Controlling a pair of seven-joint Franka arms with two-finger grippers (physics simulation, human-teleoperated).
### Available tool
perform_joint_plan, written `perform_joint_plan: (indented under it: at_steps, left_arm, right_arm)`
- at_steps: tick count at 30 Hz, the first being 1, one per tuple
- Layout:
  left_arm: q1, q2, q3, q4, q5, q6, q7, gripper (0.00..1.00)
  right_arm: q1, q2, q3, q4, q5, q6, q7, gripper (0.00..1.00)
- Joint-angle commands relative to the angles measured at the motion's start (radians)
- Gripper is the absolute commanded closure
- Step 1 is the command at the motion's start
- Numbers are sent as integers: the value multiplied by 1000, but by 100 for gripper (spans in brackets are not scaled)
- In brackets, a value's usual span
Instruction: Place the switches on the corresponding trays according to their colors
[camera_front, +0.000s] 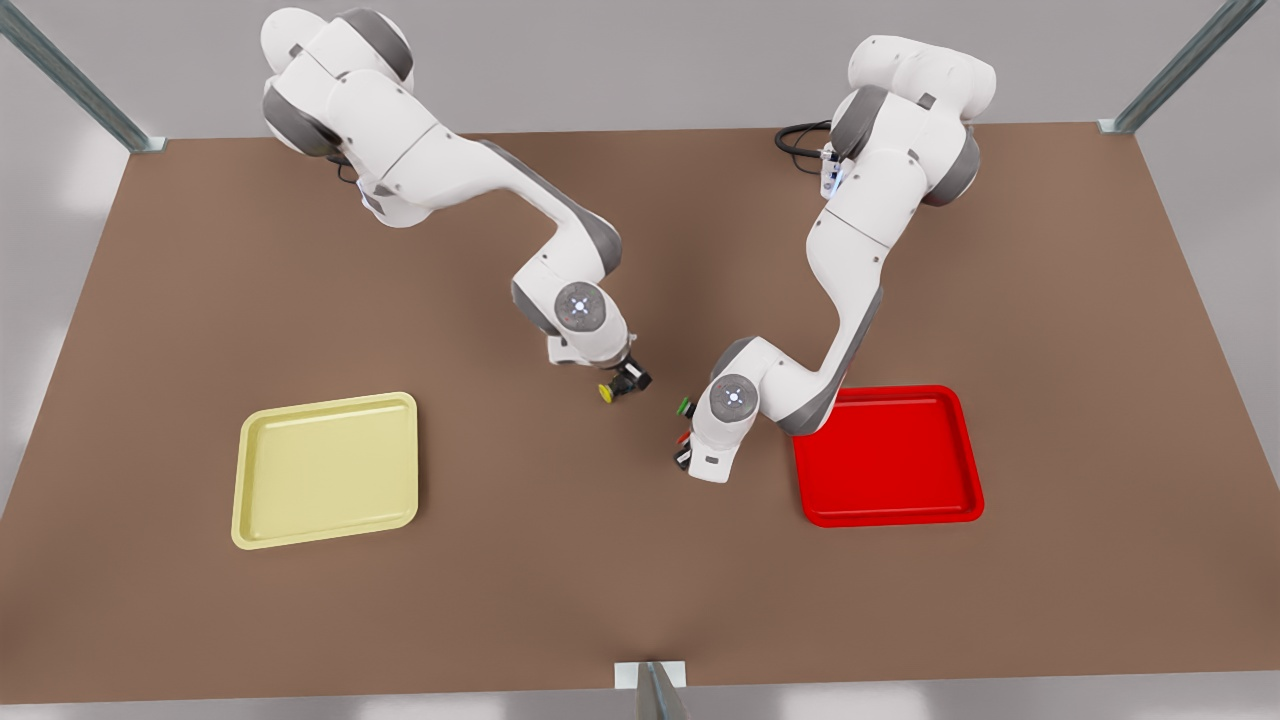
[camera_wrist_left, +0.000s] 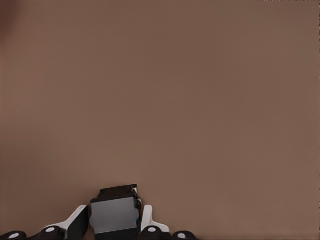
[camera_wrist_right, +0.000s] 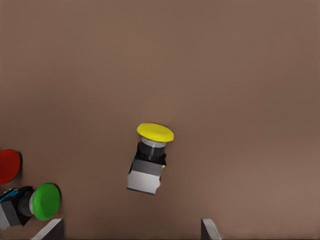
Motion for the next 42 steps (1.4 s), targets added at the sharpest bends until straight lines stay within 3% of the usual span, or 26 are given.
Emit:
perform_joint_plan:
  at_steps: [1, 17, 21, 27, 30, 31, 32, 33, 36, 39, 42]
  left_arm:
    - [0, 0, 0, 0, 9, 0, 0, 46]
    - [0, -17, 12, -17, 6, -14, -6, 47]
    - [12, -109, 44, -32, 0, -78, 32, 47]
    - [179, -287, 149, -176, -34, -123, 425, 46]
    - [265, -281, 202, -222, -38, -87, 658, 46]
    - [288, -276, 202, -228, -34, -89, 678, 43]
    - [288, -281, 202, -282, -30, -87, 684, 28]
    - [290, -294, 202, -328, -29, -87, 686, 1]
    - [299, -371, 202, -477, -30, 12, 701, 0]
    - [299, -440, 201, -456, -40, -21, 698, 0]
    - [299, -543, 196, -368, -138, -187, 738, 0]
  right_arm:
    - [1, 3, 0, -1, -2, 5, 1, 0]
    - [1, 119, -9, 11, -58, 40, 2, 0]
    - [1, 147, -11, 26, -63, 42, -2, 0]
    - [1, 156, -11, 25, -69, 42, 5, 0]
    - [2, 164, -11, 26, -95, 43, 5, 0]
    - [2, 162, -11, 25, -97, 51, 5, 0]
    - [4, 164, -11, 17, -97, 89, 7, 0]
    - [15, 164, -11, 20, -95, 89, 7, 0]
    - [15, 170, -11, 23, -97, 91, 7, 0]
    - [16, 184, -11, 25, -97, 93, 7, 0]
    - [16, 191, -11, 25, -97, 94, 5, 3]
